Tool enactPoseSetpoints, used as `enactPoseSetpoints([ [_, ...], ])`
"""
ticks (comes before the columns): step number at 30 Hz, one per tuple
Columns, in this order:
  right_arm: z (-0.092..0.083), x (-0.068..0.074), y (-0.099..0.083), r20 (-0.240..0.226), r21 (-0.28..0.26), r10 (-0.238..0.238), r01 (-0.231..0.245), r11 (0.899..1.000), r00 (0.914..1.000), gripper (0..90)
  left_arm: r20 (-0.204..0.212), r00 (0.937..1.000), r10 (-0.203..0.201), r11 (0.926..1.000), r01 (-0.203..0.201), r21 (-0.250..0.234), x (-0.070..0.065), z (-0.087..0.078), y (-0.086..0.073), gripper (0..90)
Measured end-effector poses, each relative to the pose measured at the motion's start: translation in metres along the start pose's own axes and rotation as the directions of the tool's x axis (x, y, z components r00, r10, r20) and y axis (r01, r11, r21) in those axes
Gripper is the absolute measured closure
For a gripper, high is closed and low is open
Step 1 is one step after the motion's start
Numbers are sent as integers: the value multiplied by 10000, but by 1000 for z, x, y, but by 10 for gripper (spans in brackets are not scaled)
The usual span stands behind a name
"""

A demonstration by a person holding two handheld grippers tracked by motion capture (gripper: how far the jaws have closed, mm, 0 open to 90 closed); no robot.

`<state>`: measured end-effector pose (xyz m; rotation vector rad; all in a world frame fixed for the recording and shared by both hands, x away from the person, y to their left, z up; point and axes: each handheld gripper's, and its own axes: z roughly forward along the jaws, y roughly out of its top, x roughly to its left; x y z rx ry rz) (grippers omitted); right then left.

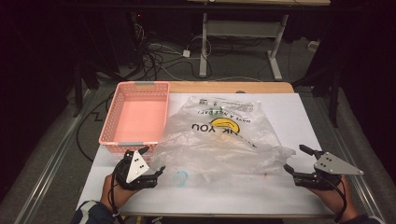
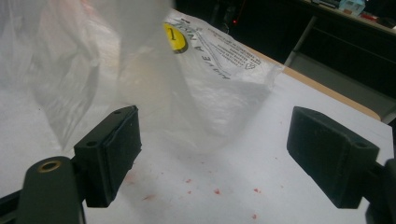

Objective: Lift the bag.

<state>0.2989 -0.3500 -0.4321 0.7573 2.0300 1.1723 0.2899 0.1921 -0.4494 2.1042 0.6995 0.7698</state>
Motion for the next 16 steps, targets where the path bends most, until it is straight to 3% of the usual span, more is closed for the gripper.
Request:
enactPoseSetpoints([
  [16,5,3,0,-206,96,-102,104,9999,9997,183,8,10000,-16,10000,16,34,2,2,2,185],
])
